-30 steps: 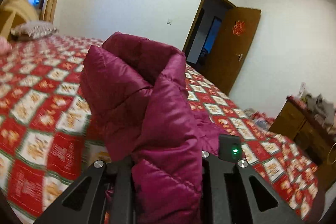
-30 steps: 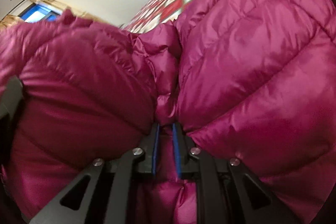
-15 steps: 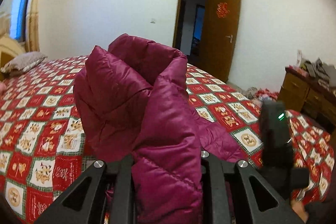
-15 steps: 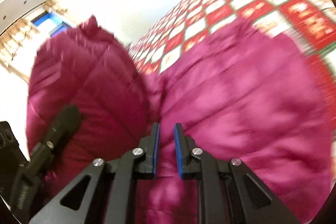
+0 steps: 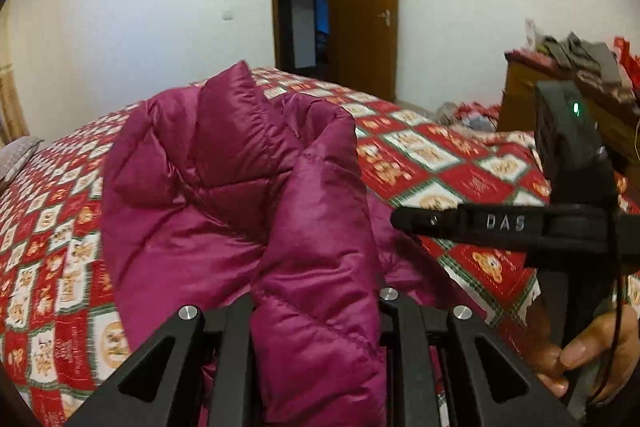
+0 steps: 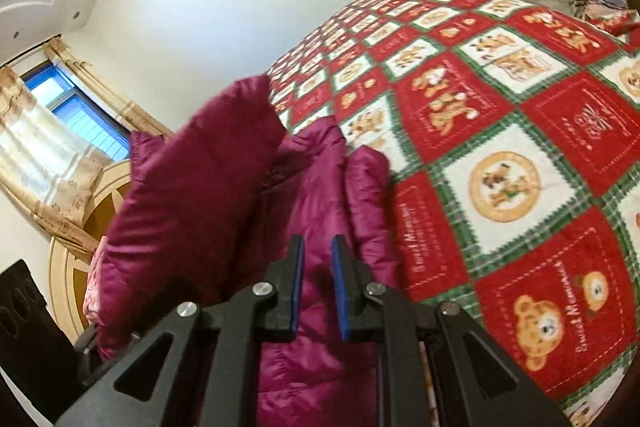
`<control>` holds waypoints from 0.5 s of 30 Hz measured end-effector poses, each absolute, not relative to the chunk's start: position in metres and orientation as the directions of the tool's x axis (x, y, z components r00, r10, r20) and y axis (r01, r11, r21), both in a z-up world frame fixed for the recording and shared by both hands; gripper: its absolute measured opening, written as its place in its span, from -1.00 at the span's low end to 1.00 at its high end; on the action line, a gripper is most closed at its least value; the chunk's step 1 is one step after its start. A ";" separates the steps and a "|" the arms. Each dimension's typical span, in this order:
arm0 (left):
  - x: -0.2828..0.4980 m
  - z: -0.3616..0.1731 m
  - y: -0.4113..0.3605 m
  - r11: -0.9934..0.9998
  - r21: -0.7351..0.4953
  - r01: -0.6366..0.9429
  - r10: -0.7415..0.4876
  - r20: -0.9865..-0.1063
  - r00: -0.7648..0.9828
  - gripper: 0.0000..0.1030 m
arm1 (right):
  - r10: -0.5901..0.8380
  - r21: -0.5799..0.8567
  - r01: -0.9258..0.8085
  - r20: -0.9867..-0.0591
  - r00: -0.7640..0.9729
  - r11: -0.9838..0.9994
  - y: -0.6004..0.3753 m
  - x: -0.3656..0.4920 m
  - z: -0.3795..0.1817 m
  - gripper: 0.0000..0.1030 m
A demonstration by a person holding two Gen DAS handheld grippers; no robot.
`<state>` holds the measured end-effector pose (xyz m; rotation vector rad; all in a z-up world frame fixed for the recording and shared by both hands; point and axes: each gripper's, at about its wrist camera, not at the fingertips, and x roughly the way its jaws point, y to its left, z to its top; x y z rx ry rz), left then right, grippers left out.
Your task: Fold large clothes
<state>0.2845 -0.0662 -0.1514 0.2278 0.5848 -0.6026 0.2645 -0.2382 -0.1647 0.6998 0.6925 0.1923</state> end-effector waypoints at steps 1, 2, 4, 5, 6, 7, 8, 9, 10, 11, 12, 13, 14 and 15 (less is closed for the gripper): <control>0.284 -0.154 -0.070 0.800 0.037 0.598 -0.469 -0.583 0.663 -0.64 | 0.380 0.648 0.066 -0.523 0.763 0.759 -0.240 0.265 -0.168 -0.63; 0.284 -0.157 -0.075 0.796 0.042 0.604 -0.468 -0.590 0.658 -0.64 | 0.377 0.646 0.069 -0.525 0.763 0.760 -0.243 0.263 -0.169 -0.63; 0.284 -0.163 -0.084 0.787 0.059 0.614 -0.461 -0.605 0.649 -0.64 | 0.371 0.642 0.075 -0.531 0.762 0.763 -0.249 0.260 -0.171 -0.63; 0.285 -0.165 -0.087 0.785 0.065 0.616 -0.457 -0.611 0.647 -0.64 | 0.368 0.641 0.079 -0.533 0.762 0.764 -0.250 0.260 -0.171 -0.63; 0.285 -0.168 -0.091 0.783 0.070 0.618 -0.452 -0.619 0.643 -0.63 | 0.366 0.640 0.082 -0.535 0.761 0.764 -0.251 0.261 -0.172 -0.63; 0.287 -0.171 -0.094 0.781 0.070 0.620 -0.448 -0.629 0.635 -0.63 | 0.362 0.638 0.087 -0.538 0.761 0.765 -0.254 0.261 -0.174 -0.62; 0.287 -0.173 -0.095 0.780 0.066 0.623 -0.448 -0.637 0.628 -0.63 | 0.355 0.634 0.095 -0.544 0.760 0.767 -0.256 0.261 -0.174 -0.62; 0.289 -0.178 -0.099 0.777 0.060 0.626 -0.446 -0.649 0.616 -0.63 | 0.350 0.630 0.099 -0.548 0.760 0.770 -0.259 0.260 -0.174 -0.61; 0.289 -0.181 -0.102 0.775 0.063 0.629 -0.443 -0.655 0.612 -0.63 | 0.344 0.625 0.103 -0.551 0.760 0.774 -0.261 0.260 -0.173 -0.61; 0.289 -0.185 -0.105 0.772 0.075 0.631 -0.437 -0.658 0.613 -0.63 | 0.336 0.618 0.106 -0.555 0.761 0.779 -0.265 0.260 -0.172 -0.60; 0.287 -0.189 -0.110 0.768 0.096 0.633 -0.428 -0.658 0.619 -0.63 | 0.332 0.614 0.104 -0.553 0.764 0.782 -0.267 0.260 -0.170 -0.57; 0.286 -0.193 -0.114 0.766 0.110 0.634 -0.422 -0.658 0.624 -0.63 | 0.333 0.615 0.098 -0.547 0.768 0.783 -0.270 0.260 -0.167 -0.52; 0.285 -0.193 -0.116 0.764 0.118 0.634 -0.418 -0.659 0.626 -0.63 | 0.336 0.614 0.086 -0.537 0.774 0.785 -0.274 0.260 -0.160 -0.47; 0.286 -0.194 -0.116 0.764 0.115 0.634 -0.419 -0.659 0.624 -0.63 | 0.336 0.612 0.077 -0.531 0.778 0.787 -0.276 0.261 -0.156 -0.26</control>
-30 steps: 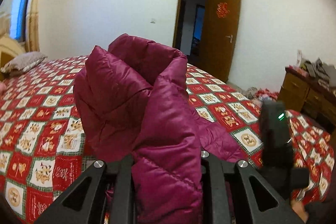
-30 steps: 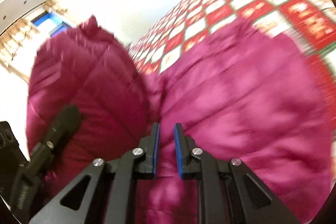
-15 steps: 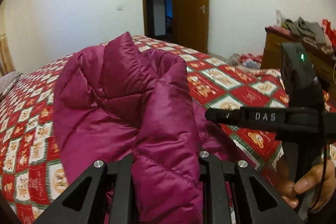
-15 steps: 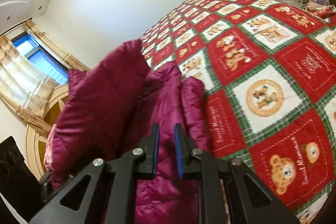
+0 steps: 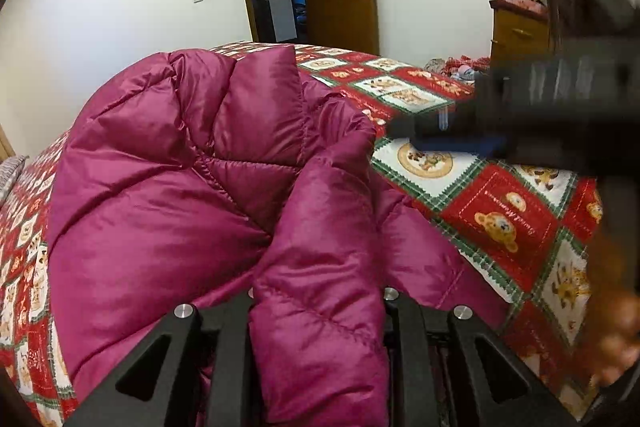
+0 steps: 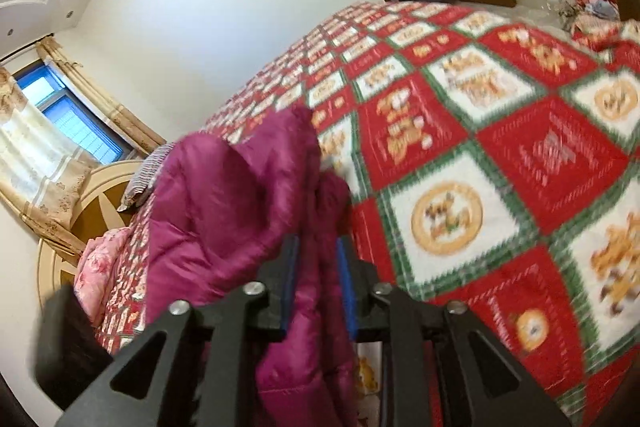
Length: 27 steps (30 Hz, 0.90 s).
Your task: Fold large clothes
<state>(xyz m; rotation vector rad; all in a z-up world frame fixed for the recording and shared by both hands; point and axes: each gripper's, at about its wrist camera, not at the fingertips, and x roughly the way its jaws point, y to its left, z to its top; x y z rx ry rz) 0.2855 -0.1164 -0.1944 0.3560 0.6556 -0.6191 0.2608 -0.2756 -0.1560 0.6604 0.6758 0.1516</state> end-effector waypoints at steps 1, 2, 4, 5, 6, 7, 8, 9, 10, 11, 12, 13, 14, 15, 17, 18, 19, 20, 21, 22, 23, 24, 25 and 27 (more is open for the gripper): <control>0.287 -0.195 -0.118 0.766 0.107 0.634 -0.422 -0.660 0.621 -0.63 | 0.336 0.607 0.065 -0.522 0.784 0.792 -0.277 0.262 -0.148 0.14; 0.287 -0.196 -0.118 0.768 0.096 0.633 -0.426 -0.661 0.618 -0.63 | 0.340 0.604 0.048 -0.511 0.789 0.795 -0.277 0.265 -0.141 0.29; 0.288 -0.196 -0.118 0.770 0.084 0.632 -0.431 -0.662 0.613 -0.63 | 0.358 0.579 0.003 -0.508 0.784 0.815 -0.271 0.276 -0.131 0.34; 0.288 -0.196 -0.117 0.770 0.085 0.632 -0.430 -0.662 0.613 -0.63 | 0.369 0.548 -0.024 -0.529 0.764 0.836 -0.263 0.286 -0.128 0.34; 0.288 -0.195 -0.116 0.769 0.087 0.633 -0.430 -0.662 0.614 -0.63 | 0.361 0.516 -0.030 -0.557 0.748 0.856 -0.257 0.295 -0.129 0.32; 0.287 -0.194 -0.116 0.769 0.088 0.633 -0.430 -0.662 0.614 -0.63 | 0.356 0.482 -0.038 -0.589 0.725 0.875 -0.250 0.306 -0.132 0.20; 0.287 -0.193 -0.113 0.770 0.087 0.633 -0.431 -0.661 0.614 -0.63 | 0.357 0.457 -0.050 -0.616 0.702 0.888 -0.243 0.317 -0.137 0.07; 0.286 -0.192 -0.112 0.769 0.084 0.633 -0.433 -0.660 0.614 -0.62 | 0.357 0.444 -0.055 -0.636 0.684 0.894 -0.239 0.324 -0.141 -0.24; 0.286 -0.191 -0.110 0.769 0.082 0.634 -0.437 -0.657 0.614 -0.62 | 0.354 0.430 -0.054 -0.657 0.666 0.901 -0.236 0.331 -0.147 -0.42; 0.284 -0.189 -0.109 0.767 0.079 0.637 -0.443 -0.653 0.614 -0.56 | 0.345 0.414 -0.049 -0.681 0.646 0.909 -0.234 0.337 -0.154 -0.45; 0.283 -0.188 -0.107 0.764 0.077 0.640 -0.448 -0.650 0.614 -0.54 | 0.342 0.408 -0.048 -0.691 0.636 0.912 -0.233 0.339 -0.158 -0.50; 0.279 -0.185 -0.104 0.761 0.083 0.643 -0.450 -0.647 0.616 -0.51 | 0.342 0.404 -0.046 -0.701 0.626 0.913 -0.234 0.341 -0.162 -0.51; 0.275 -0.183 -0.104 0.758 0.098 0.644 -0.444 -0.645 0.621 -0.47 | 0.345 0.406 -0.044 -0.708 0.617 0.913 -0.234 0.342 -0.165 -0.51; 0.268 -0.181 -0.103 0.753 0.123 0.646 -0.435 -0.643 0.630 -0.42 | 0.347 0.408 -0.042 -0.715 0.607 0.912 -0.234 0.343 -0.168 -0.52; 0.255 -0.178 -0.104 0.741 0.173 0.649 -0.421 -0.633 0.650 -0.37 | 0.346 0.404 -0.038 -0.728 0.592 0.914 -0.235 0.345 -0.173 -0.52; 0.247 -0.177 -0.103 0.732 0.200 0.651 -0.416 -0.626 0.660 -0.34 | 0.350 0.405 -0.040 -0.733 0.584 0.914 -0.235 0.345 -0.175 -0.52; 0.236 -0.175 -0.101 0.718 0.233 0.656 -0.413 -0.616 0.670 -0.29 | 0.352 0.404 -0.041 -0.737 0.577 0.914 -0.235 0.346 -0.176 -0.52; 0.229 -0.174 -0.099 0.710 0.253 0.657 -0.411 -0.609 0.678 -0.25 | 0.353 0.402 -0.044 -0.741 0.572 0.914 -0.235 0.346 -0.178 -0.52; 0.221 -0.173 -0.097 0.701 0.275 0.658 -0.408 -0.602 0.686 -0.22 | 0.358 0.405 -0.047 -0.741 0.568 0.913 -0.235 0.346 -0.179 -0.52; 0.212 -0.173 -0.094 0.689 0.298 0.661 -0.408 -0.595 0.693 -0.21 | 0.364 0.409 -0.050 -0.741 0.564 0.911 -0.235 0.346 -0.179 -0.52; 0.205 -0.172 -0.092 0.685 0.314 0.658 -0.406 -0.585 0.702 -0.14 | 0.363 0.407 -0.050 -0.743 0.562 0.912 -0.235 0.346 -0.179 -0.53; 0.197 -0.170 -0.089 0.677 0.328 0.660 -0.415 -0.570 0.709 -0.07 | 0.362 0.405 -0.050 -0.746 0.559 0.913 -0.235 0.347 -0.179 -0.53; 0.189 -0.170 -0.087 0.667 0.337 0.665 -0.427 -0.560 0.711 0.00 | 0.363 0.408 -0.047 -0.748 0.556 0.912 -0.235 0.347 -0.180 -0.54; 0.172 -0.167 -0.079 0.646 0.351 0.678 -0.454 -0.538 0.711 0.23 | 0.374 0.421 -0.044 -0.748 0.548 0.906 -0.238 0.348 -0.183 -0.56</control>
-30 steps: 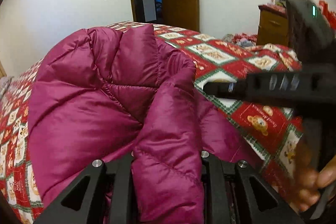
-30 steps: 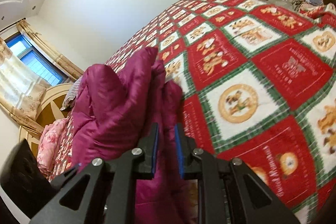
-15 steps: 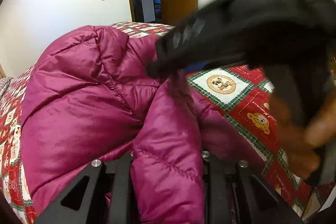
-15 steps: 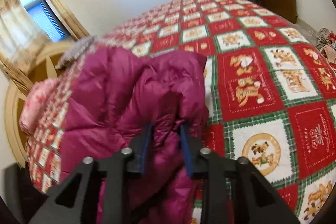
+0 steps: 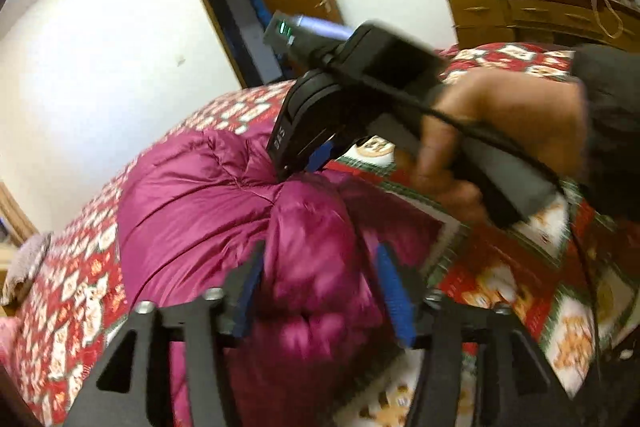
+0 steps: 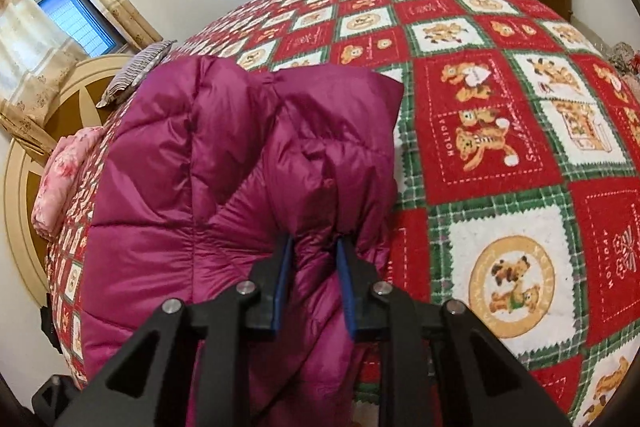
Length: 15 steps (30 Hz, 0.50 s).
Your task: Fold large clothes
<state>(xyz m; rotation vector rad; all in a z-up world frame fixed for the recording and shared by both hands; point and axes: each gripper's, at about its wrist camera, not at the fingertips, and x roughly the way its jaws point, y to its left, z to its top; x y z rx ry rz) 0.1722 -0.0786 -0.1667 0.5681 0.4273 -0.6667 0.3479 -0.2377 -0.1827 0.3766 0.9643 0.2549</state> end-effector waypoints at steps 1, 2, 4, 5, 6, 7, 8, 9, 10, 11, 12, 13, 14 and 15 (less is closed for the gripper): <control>0.166 -0.165 -0.074 0.639 0.348 0.686 -0.468 -0.532 0.706 0.25 | 0.379 0.425 -0.046 -0.747 0.546 0.904 -0.239 0.348 -0.183 -0.57; 0.162 -0.163 -0.068 0.637 0.338 0.693 -0.477 -0.534 0.699 0.26 | 0.384 0.427 -0.052 -0.744 0.546 0.903 -0.240 0.348 -0.185 -0.57; 0.160 -0.155 -0.048 0.644 0.267 0.717 -0.505 -0.556 0.660 0.26 | 0.382 0.420 -0.063 -0.740 0.554 0.905 -0.241 0.345 -0.186 -0.57; 0.164 -0.151 -0.040 0.650 0.226 0.726 -0.521 -0.563 0.641 0.26 | 0.377 0.413 -0.066 -0.737 0.561 0.908 -0.241 0.342 -0.187 -0.57; 0.170 -0.143 -0.027 0.660 0.170 0.732 -0.543 -0.565 0.621 0.26 | 0.374 0.411 -0.067 -0.734 0.566 0.909 -0.241 0.339 -0.188 -0.57; 0.175 -0.135 -0.014 0.674 0.112 0.730 -0.564 -0.560 0.607 0.26 | 0.371 0.409 -0.069 -0.731 0.572 0.910 -0.241 0.337 -0.189 -0.57; 0.186 -0.126 -0.003 0.690 0.067 0.721 -0.576 -0.553 0.603 0.26 | 0.370 0.408 -0.071 -0.726 0.579 0.910 -0.241 0.333 -0.190 -0.57; 0.200 -0.116 0.008 0.718 0.024 0.696 -0.577 -0.540 0.613 0.27 | 0.372 0.411 -0.070 -0.723 0.582 0.909 -0.241 0.332 -0.190 -0.57; 0.216 -0.107 0.018 0.753 -0.011 0.658 -0.564 -0.528 0.636 0.28 | 0.376 0.418 -0.068 -0.720 0.583 0.906 -0.242 0.331 -0.191 -0.57; 0.231 -0.101 0.023 0.783 -0.039 0.620 -0.545 -0.522 0.656 0.33 | 0.381 0.426 -0.064 -0.718 0.582 0.902 -0.243 0.331 -0.191 -0.57; 0.246 -0.097 0.026 0.811 -0.064 0.582 -0.524 -0.524 0.672 0.38 | 0.385 0.433 -0.060 -0.718 0.580 0.899 -0.244 0.331 -0.190 -0.57; 0.270 -0.091 0.028 0.846 -0.102 0.524 -0.491 -0.534 0.689 0.38 | 0.386 0.436 -0.057 -0.719 0.578 0.898 -0.245 0.330 -0.189 -0.57; 0.284 -0.089 0.028 0.862 -0.130 0.490 -0.475 -0.544 0.692 0.38 | 0.385 0.437 -0.054 -0.719 0.578 0.898 -0.245 0.329 -0.188 -0.57; 0.303 -0.089 0.025 0.880 -0.159 0.448 -0.454 -0.562 0.692 0.38 | 0.384 0.437 -0.052 -0.720 0.578 0.898 -0.245 0.327 -0.187 -0.57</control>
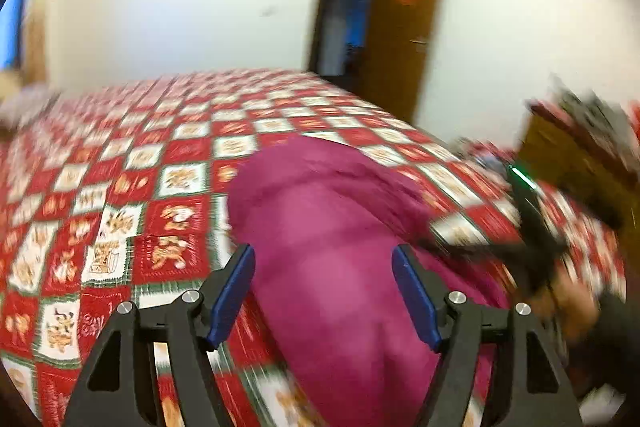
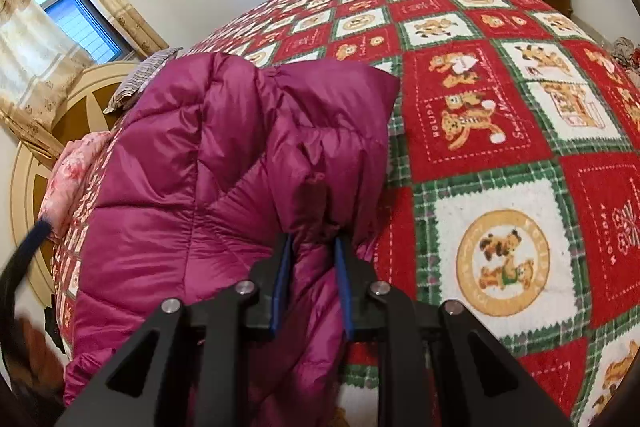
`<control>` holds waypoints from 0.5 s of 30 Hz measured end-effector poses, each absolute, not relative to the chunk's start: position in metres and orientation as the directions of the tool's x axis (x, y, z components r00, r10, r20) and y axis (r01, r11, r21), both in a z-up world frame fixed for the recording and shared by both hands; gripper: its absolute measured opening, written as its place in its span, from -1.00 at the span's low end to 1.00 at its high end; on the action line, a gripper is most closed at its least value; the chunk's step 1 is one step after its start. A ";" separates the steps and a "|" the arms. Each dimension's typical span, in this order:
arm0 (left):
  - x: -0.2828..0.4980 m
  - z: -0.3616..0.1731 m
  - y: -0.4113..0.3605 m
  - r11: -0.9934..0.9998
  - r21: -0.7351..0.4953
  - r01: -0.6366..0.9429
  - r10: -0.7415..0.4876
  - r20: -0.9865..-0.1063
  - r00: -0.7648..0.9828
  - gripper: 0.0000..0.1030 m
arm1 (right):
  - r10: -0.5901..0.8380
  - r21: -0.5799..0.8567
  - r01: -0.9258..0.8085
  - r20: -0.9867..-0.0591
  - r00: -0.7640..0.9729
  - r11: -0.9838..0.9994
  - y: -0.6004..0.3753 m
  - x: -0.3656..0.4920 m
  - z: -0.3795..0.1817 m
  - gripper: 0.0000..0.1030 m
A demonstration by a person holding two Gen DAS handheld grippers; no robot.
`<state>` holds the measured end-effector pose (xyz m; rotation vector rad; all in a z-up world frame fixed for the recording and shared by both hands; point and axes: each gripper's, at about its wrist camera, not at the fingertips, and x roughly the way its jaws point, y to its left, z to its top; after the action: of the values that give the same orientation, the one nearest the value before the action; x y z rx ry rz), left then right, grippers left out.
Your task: Fold large clothes
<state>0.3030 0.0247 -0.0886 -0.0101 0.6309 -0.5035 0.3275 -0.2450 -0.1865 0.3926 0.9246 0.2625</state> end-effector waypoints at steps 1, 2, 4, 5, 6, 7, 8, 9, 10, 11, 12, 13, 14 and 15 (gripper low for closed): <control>0.327 -0.090 0.019 0.899 -0.191 0.394 -0.425 -0.595 0.682 0.38 | 0.381 0.435 -0.050 -0.722 0.578 0.899 -0.245 0.326 -0.186 -0.57; 0.342 -0.095 0.013 0.906 -0.209 0.369 -0.415 -0.616 0.670 0.38 | 0.380 0.434 -0.049 -0.722 0.578 0.900 -0.246 0.323 -0.186 -0.57; 0.370 -0.110 -0.006 0.914 -0.231 0.332 -0.399 -0.658 0.639 0.38 | 0.379 0.435 -0.045 -0.723 0.578 0.899 -0.247 0.320 -0.187 -0.57; 0.375 -0.119 -0.012 0.920 -0.225 0.322 -0.386 -0.672 0.633 0.38 | 0.383 0.442 -0.044 -0.721 0.577 0.896 -0.249 0.319 -0.187 -0.57; 0.379 -0.130 -0.022 0.930 -0.200 0.308 -0.357 -0.692 0.627 0.38 | 0.389 0.449 -0.042 -0.719 0.575 0.892 -0.251 0.318 -0.188 -0.57; 0.380 -0.140 -0.028 0.940 -0.172 0.295 -0.325 -0.711 0.623 0.38 | 0.394 0.456 -0.040 -0.719 0.572 0.889 -0.253 0.318 -0.188 -0.53; 0.384 -0.149 -0.032 0.951 -0.135 0.280 -0.286 -0.730 0.620 0.40 | 0.396 0.458 -0.035 -0.725 0.564 0.889 -0.256 0.318 -0.186 -0.49; 0.381 -0.153 -0.036 0.958 -0.102 0.269 -0.256 -0.731 0.633 0.42 | 0.391 0.453 -0.030 -0.731 0.560 0.891 -0.259 0.318 -0.182 -0.34; 0.376 -0.154 -0.036 0.961 -0.087 0.262 -0.241 -0.723 0.647 0.44 | 0.381 0.446 -0.024 -0.734 0.563 0.895 -0.263 0.319 -0.175 -0.33; 0.374 -0.154 -0.036 0.966 -0.067 0.251 -0.221 -0.716 0.662 0.48 | 0.369 0.441 -0.018 -0.728 0.579 0.898 -0.268 0.320 -0.164 -0.33; 0.372 -0.154 -0.037 0.970 -0.045 0.240 -0.199 -0.713 0.672 0.52 | 0.361 0.438 -0.015 -0.721 0.592 0.899 -0.270 0.322 -0.154 -0.33; 0.373 -0.155 -0.038 0.972 -0.037 0.232 -0.188 -0.714 0.675 0.54 | 0.353 0.433 -0.011 -0.720 0.597 0.901 -0.271 0.326 -0.147 -0.33; 0.375 -0.156 -0.038 0.976 -0.031 0.217 -0.173 -0.715 0.677 0.57 | 0.343 0.428 0.004 -0.729 0.592 0.904 -0.271 0.336 -0.134 -0.33; 0.374 -0.156 -0.038 0.980 -0.028 0.195 -0.156 -0.715 0.681 0.60 | 0.345 0.438 0.016 -0.730 0.590 0.899 -0.271 0.342 -0.127 -0.33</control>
<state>0.3745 -0.0385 -0.1559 0.0523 0.7977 -0.1968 0.3422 -0.2706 -0.1272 0.4268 0.9263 0.1984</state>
